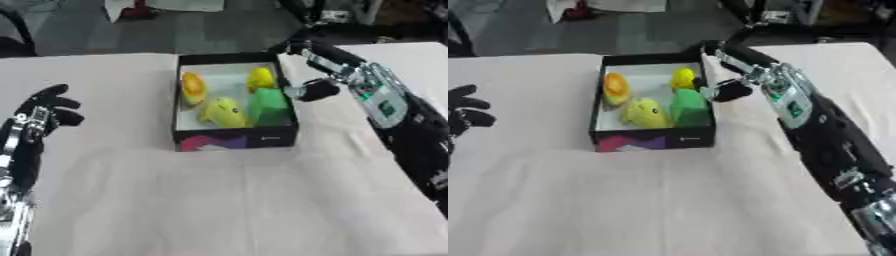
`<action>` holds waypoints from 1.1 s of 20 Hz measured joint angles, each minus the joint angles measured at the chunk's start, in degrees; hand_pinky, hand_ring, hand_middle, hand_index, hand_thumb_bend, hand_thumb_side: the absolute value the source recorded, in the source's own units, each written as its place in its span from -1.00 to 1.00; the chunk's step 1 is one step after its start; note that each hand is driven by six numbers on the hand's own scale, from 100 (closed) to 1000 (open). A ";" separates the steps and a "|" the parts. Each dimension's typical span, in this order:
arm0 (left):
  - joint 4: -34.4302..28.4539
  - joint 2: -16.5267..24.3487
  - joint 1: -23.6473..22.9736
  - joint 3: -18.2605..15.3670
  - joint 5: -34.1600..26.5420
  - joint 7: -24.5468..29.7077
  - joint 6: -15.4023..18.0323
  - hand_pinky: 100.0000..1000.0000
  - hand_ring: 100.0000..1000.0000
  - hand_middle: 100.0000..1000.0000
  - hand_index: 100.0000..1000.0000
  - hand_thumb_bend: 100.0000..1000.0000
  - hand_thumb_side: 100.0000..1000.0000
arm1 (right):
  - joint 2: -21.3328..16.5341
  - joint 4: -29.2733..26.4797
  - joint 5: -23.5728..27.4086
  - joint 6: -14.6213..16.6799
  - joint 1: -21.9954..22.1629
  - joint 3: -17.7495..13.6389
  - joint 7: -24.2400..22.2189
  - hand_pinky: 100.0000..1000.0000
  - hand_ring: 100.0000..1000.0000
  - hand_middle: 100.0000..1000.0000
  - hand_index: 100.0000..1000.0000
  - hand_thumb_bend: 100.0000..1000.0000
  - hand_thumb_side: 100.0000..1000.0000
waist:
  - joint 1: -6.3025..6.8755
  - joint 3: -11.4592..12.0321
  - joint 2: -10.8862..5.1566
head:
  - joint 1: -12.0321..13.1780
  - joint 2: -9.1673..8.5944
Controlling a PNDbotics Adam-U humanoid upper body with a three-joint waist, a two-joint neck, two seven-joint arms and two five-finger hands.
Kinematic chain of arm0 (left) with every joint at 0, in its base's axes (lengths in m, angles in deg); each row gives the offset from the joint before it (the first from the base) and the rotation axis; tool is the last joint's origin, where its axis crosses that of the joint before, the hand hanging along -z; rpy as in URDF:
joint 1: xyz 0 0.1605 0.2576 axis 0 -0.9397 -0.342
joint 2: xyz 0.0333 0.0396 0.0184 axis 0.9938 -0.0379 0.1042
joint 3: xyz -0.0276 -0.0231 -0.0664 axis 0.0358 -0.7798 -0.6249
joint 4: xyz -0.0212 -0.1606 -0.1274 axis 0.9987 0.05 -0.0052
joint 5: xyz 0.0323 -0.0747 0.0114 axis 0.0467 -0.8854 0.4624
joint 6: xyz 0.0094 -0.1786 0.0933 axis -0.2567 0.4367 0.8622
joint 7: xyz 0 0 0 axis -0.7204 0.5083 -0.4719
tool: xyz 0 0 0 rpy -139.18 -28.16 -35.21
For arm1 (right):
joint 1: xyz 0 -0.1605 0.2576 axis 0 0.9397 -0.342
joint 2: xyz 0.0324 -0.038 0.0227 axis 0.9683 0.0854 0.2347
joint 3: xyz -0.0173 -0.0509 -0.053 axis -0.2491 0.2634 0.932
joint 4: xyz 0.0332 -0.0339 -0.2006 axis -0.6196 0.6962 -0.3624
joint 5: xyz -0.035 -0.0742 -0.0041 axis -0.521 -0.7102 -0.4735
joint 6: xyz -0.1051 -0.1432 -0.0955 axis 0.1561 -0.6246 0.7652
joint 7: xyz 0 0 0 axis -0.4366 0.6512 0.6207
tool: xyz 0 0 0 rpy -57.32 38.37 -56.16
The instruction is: Pick up objects on the table and place them in the box.
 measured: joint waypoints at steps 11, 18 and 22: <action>-0.01 1.44 -0.94 -1.39 0.06 -1.62 -0.29 0.23 0.08 0.12 0.67 -0.97 0.81 | 0.86 -16.47 10.22 -2.55 16.11 -6.97 9.78 0.59 0.52 0.30 0.66 -1.00 -0.18 | -1.33 -4.06 0.00 | 7.08 0.00; 0.09 1.42 -1.58 -1.21 0.02 -1.65 -0.24 0.23 0.07 0.12 0.66 -0.99 0.81 | 10.43 -37.82 22.25 -12.31 42.56 -13.11 8.93 0.55 0.46 0.19 0.60 -1.00 -0.12 | -1.33 -4.03 -0.07 | 9.31 0.00; 0.09 1.41 -1.62 -1.20 -0.02 -1.71 -0.19 0.22 0.07 0.11 0.66 -1.00 0.80 | 14.40 -41.14 22.76 -16.49 45.84 -15.30 8.96 0.53 0.43 0.16 0.59 -1.00 -0.10 | -1.33 -4.59 -0.08 | 10.20 0.00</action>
